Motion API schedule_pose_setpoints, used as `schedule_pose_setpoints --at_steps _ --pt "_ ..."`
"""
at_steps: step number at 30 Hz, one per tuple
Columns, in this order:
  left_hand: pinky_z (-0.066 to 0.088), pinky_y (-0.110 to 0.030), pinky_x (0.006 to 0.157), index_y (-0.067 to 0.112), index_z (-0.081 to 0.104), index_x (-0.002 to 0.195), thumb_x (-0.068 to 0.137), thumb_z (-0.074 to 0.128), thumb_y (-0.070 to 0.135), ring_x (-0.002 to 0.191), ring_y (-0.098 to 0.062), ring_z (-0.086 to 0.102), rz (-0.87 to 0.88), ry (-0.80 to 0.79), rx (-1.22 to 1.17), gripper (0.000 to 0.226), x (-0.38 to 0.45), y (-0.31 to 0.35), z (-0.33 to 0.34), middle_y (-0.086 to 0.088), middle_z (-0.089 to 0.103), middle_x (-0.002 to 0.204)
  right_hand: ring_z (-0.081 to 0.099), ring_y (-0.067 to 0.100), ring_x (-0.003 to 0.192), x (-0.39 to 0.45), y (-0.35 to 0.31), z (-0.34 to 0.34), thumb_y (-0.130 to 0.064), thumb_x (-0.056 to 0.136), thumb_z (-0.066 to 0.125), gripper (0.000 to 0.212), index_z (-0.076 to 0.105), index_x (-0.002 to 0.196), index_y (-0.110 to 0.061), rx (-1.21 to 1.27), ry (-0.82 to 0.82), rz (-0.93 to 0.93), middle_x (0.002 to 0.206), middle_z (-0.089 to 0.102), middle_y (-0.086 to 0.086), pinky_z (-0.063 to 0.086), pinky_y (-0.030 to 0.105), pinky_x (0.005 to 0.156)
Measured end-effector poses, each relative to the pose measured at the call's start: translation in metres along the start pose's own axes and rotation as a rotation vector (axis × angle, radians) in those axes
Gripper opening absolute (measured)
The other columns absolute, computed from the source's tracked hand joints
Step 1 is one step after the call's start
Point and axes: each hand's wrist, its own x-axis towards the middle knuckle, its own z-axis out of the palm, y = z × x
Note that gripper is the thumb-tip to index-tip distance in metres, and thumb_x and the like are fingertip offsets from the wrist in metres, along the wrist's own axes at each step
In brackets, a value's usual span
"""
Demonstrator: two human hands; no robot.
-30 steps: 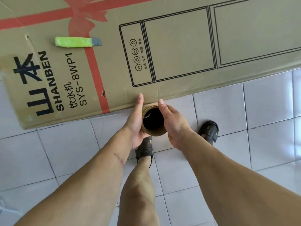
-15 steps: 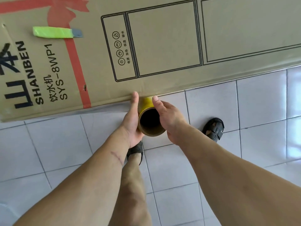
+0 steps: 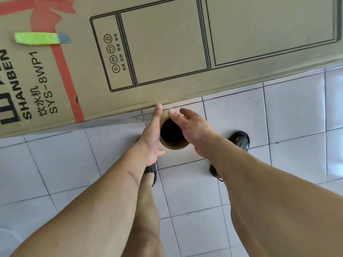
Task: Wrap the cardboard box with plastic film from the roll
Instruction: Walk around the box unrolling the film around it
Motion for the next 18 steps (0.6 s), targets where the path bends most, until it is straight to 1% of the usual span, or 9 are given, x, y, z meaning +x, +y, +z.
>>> schedule_pose_setpoints --at_steps 2,4,6,8,11,13,15,17,18 --pt "0.047 -0.043 0.113 0.024 0.069 0.144 0.059 0.054 0.111 0.131 -0.019 0.070 0.050 0.110 -0.016 0.123 0.005 0.004 0.004 0.000 0.078 0.138 0.051 0.016 0.121 -0.002 0.002 -0.002 -0.069 0.082 0.065 0.084 0.042 0.150 -0.027 0.028 -0.023 0.015 0.137 0.055 -0.002 0.038 0.029 0.097" --pt "0.057 -0.042 0.112 0.019 0.074 0.139 0.062 0.057 0.106 0.121 -0.021 0.077 0.033 0.067 -0.072 0.117 0.005 0.012 0.008 -0.003 0.083 0.127 0.054 0.017 0.127 -0.001 0.005 -0.001 -0.080 0.070 0.065 0.091 0.050 0.144 -0.029 0.094 -0.028 0.019 0.135 0.060 -0.004 0.041 0.032 0.106" --pt "0.060 -0.042 0.109 0.015 0.075 0.139 0.071 0.049 0.104 0.121 -0.022 0.079 0.003 -0.013 -0.090 0.115 0.006 0.018 0.013 -0.007 0.084 0.125 0.057 0.017 0.124 0.003 0.007 -0.005 -0.083 0.066 0.059 0.091 0.056 0.139 -0.028 0.126 -0.008 -0.010 0.131 0.064 -0.003 0.042 0.037 0.110" --pt "0.060 -0.043 0.107 0.013 0.075 0.138 0.084 0.033 0.101 0.123 -0.026 0.078 -0.034 -0.075 -0.107 0.111 0.009 0.016 0.018 -0.011 0.083 0.127 0.058 0.018 0.123 0.005 0.005 -0.012 -0.080 0.071 0.055 0.088 0.055 0.140 -0.027 0.077 0.018 -0.038 0.131 0.065 -0.003 0.043 0.040 0.111" --pt "0.055 -0.050 0.114 0.022 0.074 0.139 0.078 0.032 0.104 0.128 -0.026 0.075 -0.043 -0.082 -0.057 0.110 0.008 0.011 0.028 -0.007 0.082 0.129 0.058 0.021 0.122 0.004 0.003 -0.024 -0.082 0.070 0.056 0.091 0.051 0.144 -0.029 -0.002 0.023 -0.033 0.133 0.063 -0.001 0.045 0.042 0.108" --pt "0.054 -0.042 0.112 0.026 0.076 0.131 0.076 0.042 0.102 0.129 -0.021 0.073 0.024 0.033 0.021 0.100 0.010 0.008 0.033 -0.001 0.083 0.126 0.057 0.021 0.122 0.003 0.005 -0.029 -0.078 0.078 0.059 0.085 0.048 0.146 -0.028 0.012 0.020 -0.011 0.134 0.061 0.000 0.045 0.037 0.105" --pt "0.054 -0.035 0.106 0.024 0.078 0.124 0.087 0.050 0.095 0.125 -0.019 0.074 0.076 0.104 0.043 0.085 0.012 0.008 0.035 0.000 0.084 0.120 0.058 0.019 0.120 0.001 0.007 -0.032 -0.072 0.084 0.059 0.073 0.054 0.140 -0.027 0.073 -0.009 0.013 0.130 0.063 -0.001 0.044 0.033 0.100" --pt "0.053 -0.042 0.118 0.019 0.079 0.129 0.085 0.047 0.098 0.124 -0.022 0.077 0.038 0.015 -0.012 0.096 0.011 0.010 0.040 -0.006 0.085 0.121 0.060 0.017 0.118 0.000 0.007 -0.035 -0.068 0.087 0.058 0.055 0.060 0.127 -0.030 0.114 -0.036 0.015 0.125 0.067 -0.002 0.044 0.031 0.099" --pt "0.052 -0.044 0.119 0.018 0.079 0.131 0.086 0.042 0.099 0.123 -0.025 0.077 0.026 -0.024 -0.041 0.100 0.012 0.012 0.043 -0.009 0.084 0.123 0.061 0.017 0.118 -0.001 0.007 -0.038 -0.069 0.086 0.059 0.055 0.062 0.124 -0.030 0.105 -0.030 0.006 0.124 0.068 -0.002 0.045 0.032 0.101"
